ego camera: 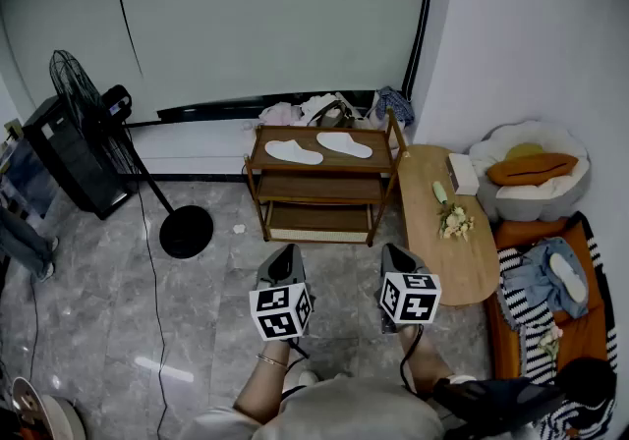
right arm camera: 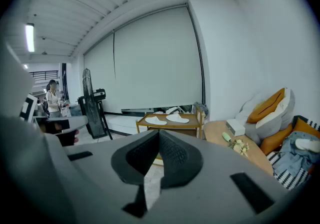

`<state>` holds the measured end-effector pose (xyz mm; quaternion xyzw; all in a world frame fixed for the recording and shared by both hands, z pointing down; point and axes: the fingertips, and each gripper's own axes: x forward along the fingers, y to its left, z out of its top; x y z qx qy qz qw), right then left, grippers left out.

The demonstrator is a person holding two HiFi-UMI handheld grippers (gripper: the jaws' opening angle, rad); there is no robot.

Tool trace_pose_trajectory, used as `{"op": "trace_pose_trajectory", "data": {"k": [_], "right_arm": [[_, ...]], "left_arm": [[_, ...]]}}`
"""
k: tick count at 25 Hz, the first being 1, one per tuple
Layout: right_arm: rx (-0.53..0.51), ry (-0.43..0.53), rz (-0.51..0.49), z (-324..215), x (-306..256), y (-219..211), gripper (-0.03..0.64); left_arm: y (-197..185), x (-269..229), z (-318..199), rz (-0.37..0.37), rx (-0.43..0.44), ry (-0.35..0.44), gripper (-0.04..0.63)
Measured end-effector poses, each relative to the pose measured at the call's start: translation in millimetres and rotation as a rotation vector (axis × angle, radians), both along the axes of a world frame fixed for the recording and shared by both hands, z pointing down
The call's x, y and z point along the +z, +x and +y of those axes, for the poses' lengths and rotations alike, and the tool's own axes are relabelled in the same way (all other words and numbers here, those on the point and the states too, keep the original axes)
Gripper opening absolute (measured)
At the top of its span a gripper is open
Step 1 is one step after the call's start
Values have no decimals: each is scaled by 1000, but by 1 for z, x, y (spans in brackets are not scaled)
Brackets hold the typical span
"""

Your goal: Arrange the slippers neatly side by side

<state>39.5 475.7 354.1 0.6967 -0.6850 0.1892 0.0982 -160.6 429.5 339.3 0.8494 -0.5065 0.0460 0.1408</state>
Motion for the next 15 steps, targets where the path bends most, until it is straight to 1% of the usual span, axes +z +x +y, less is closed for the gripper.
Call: {"op": "trace_pose_trajectory", "data": {"k": [8, 12, 15], "right_arm": [[7, -4, 4, -3, -1, -7, 34], [5, -5, -22, -5, 2, -13, 34], [22, 2, -32, -7, 2, -18, 34]], "left_arm": [[-5, -2, -5, -9, 17, 9, 14], [-10, -3, -10, -7, 27, 13, 14], [-15, -2, -14, -2, 36, 13, 14]]}}
